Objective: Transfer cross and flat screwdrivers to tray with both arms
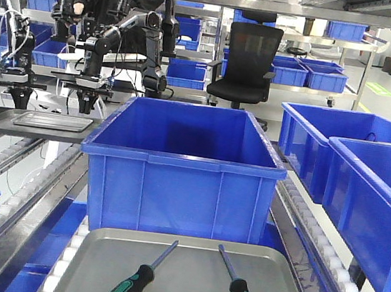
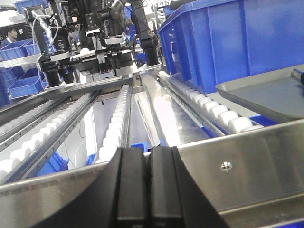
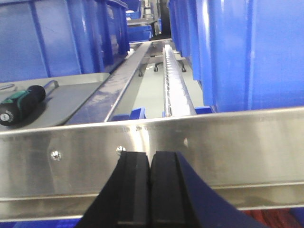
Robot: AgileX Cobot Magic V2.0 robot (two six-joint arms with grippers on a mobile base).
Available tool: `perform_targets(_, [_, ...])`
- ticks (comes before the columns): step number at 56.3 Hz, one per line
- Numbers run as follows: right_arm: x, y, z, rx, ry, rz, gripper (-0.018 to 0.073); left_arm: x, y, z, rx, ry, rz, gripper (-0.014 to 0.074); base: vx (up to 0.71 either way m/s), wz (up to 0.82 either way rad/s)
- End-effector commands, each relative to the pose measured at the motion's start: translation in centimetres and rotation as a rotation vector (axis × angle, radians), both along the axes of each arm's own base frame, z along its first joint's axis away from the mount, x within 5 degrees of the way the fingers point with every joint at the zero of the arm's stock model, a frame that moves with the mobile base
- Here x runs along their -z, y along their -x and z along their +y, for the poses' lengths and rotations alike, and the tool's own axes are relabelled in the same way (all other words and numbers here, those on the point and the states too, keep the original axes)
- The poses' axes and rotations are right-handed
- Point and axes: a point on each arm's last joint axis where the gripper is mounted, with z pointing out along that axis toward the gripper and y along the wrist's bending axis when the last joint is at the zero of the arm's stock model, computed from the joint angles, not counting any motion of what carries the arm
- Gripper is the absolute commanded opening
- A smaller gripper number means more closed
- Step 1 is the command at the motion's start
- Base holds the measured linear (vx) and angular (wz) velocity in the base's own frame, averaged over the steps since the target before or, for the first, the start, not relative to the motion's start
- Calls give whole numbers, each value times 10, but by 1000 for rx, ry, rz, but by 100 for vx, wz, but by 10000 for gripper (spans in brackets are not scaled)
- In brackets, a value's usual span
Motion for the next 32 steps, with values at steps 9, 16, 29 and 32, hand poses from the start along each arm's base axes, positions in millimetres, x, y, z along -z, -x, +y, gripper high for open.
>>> perform_targets(9, [-5, -1, -1, 9, 9, -72, -8, -15, 1, 0, -4, 20, -101, 3, 0, 0])
perform_targets(16, [-5, -1, -1, 9, 9, -72, -8, -15, 1, 0, -4, 20, -101, 3, 0, 0])
perform_targets(29, [-5, -1, -1, 9, 9, -72, -8, -15, 1, 0, -4, 20, -101, 3, 0, 0])
perform_targets(32, [-5, -1, -1, 9, 9, -72, -8, -15, 1, 0, -4, 20, -101, 3, 0, 0])
